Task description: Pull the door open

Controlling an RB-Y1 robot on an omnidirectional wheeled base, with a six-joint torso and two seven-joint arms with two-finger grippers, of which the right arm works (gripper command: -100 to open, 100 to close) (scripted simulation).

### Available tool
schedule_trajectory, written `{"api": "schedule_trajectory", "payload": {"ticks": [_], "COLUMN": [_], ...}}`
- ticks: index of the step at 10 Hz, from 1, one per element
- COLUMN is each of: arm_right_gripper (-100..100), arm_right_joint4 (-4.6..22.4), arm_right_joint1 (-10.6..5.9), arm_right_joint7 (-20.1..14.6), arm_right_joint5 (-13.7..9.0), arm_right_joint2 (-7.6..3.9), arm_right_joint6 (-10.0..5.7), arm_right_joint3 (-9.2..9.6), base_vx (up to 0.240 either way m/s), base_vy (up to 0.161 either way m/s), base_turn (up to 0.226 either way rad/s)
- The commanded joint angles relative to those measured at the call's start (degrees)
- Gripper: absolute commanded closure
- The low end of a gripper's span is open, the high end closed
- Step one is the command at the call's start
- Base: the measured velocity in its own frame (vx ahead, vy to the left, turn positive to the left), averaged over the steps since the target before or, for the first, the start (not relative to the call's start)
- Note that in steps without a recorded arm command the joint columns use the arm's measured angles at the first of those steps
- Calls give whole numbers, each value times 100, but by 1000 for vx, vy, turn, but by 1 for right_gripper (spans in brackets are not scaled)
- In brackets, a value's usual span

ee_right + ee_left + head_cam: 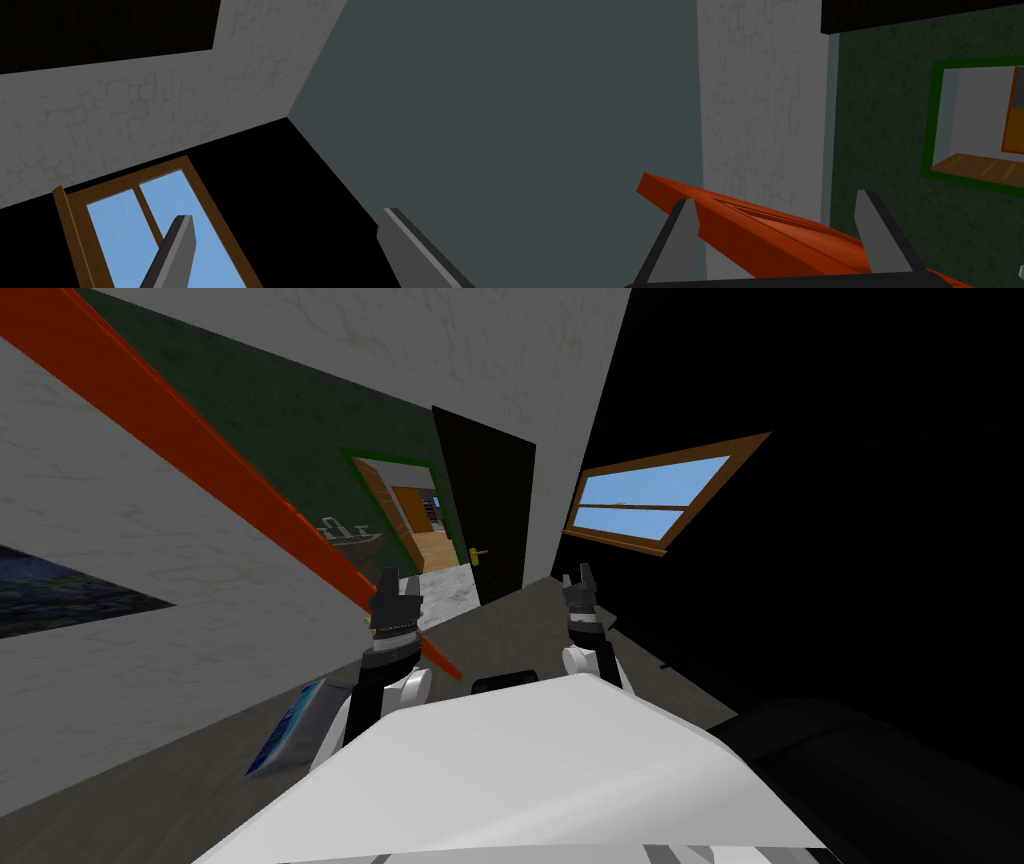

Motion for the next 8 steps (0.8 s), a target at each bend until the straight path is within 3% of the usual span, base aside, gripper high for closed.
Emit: {"api": "schedule_trajectory", "payload": {"ticks": [1,8], "arm_right_gripper": [-100,-100], "arm_right_joint4": [179,943], "arm_right_joint1": [-119,-630], "arm_right_joint7": [-32,-168], "arm_right_joint5": [-7,-39], "arm_right_joint2": [-61,-256], "arm_right_joint6": [1,4], "arm_right_joint3": [108,571], "base_vx": [90,160], "base_vy": [-21,-35], "base_turn": [-94,-84]}}
